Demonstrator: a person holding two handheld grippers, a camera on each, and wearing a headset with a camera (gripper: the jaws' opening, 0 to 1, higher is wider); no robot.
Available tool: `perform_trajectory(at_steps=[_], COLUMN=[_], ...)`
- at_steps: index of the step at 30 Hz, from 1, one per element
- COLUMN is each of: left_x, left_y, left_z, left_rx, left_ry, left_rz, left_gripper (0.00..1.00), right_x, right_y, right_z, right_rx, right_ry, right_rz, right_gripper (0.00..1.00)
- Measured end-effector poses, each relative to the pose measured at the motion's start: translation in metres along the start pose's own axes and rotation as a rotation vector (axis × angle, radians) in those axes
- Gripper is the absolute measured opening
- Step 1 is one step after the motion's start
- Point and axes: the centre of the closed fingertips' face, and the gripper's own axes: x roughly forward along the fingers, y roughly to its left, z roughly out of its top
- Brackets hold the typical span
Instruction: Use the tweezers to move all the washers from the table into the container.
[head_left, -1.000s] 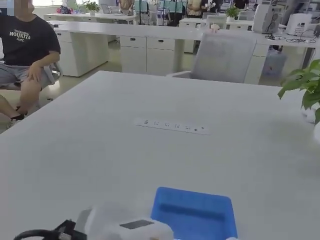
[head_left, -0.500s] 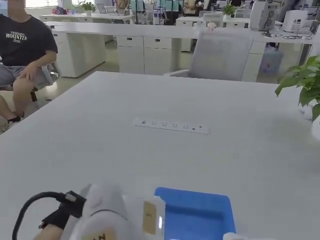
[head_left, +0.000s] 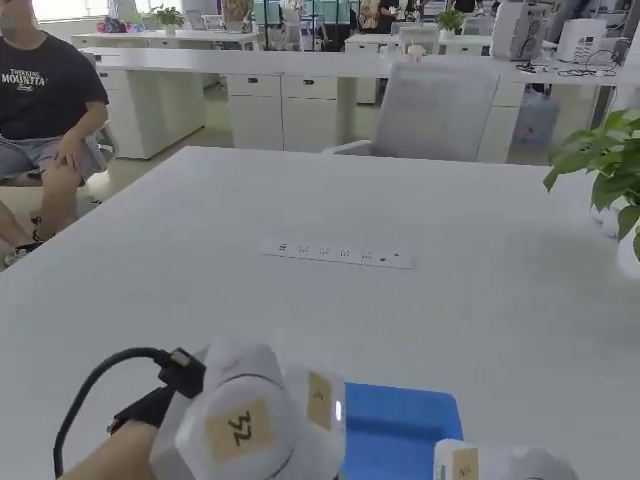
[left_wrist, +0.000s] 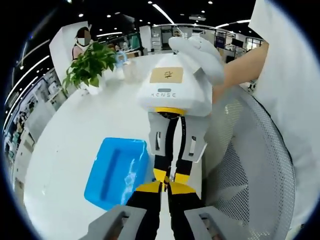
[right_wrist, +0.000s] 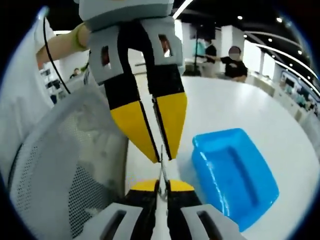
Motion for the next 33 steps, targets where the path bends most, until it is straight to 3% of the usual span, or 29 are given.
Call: perform_trajectory(at_steps=[1,4,8,11,15,19,22,23,27,31,33], left_x=[0.0,-0.004,-0.015,-0.024,-0.039,-0.056,-0.069,-0.076,-0.093,-0.099,-0.102], left_y=[0.0,0.002,0.006,0.01,0.014,0.025,0.033,0.036,0.044,0.047,0.049], left_z=[-0.003,-0.006,-0.019,-0.029,-0.046,-0.062,-0.062,-0.061,-0.057,-0.052,-0.048], left_rx=[-0.062,-0.113,-0.219,-0.318,-0.492,-0.609,-0.668,-0.679,-0.661,-0.608,-0.595], left_ry=[-0.011,-0.058,-0.107,-0.153,-0.228,-0.306,-0.392,-0.431,-0.524,-0.556,-0.593], left_rz=[0.006,0.034,0.108,0.163,0.237,0.356,0.433,0.468,0.573,0.643,0.67], left_gripper=[0.06,0.1,0.2,0.28,0.36,0.46,0.56,0.59,0.7,0.77,0.81], right_x=[0.0,0.0,0.0,-0.002,-0.008,-0.015,-0.019,-0.022,-0.03,-0.039,-0.045], right_y=[-0.001,-0.006,-0.01,-0.014,-0.014,-0.01,-0.008,-0.008,-0.008,-0.011,-0.015], right_z=[0.0,0.001,0.001,0.001,0.001,0.009,0.012,0.013,0.017,0.021,0.023], right_rx=[0.01,0.067,0.155,0.264,0.332,0.369,0.372,0.371,0.367,0.36,0.359], right_ry=[-0.003,-0.019,-0.051,-0.095,-0.131,-0.182,-0.188,-0.19,-0.197,-0.207,-0.215], right_rz=[0.005,-0.011,-0.034,-0.039,-0.033,-0.014,-0.016,-0.021,-0.037,-0.05,-0.057], right_gripper=[0.02,0.02,0.02,0.02,0.03,0.03,0.03,0.03,0.03,0.03,0.03])
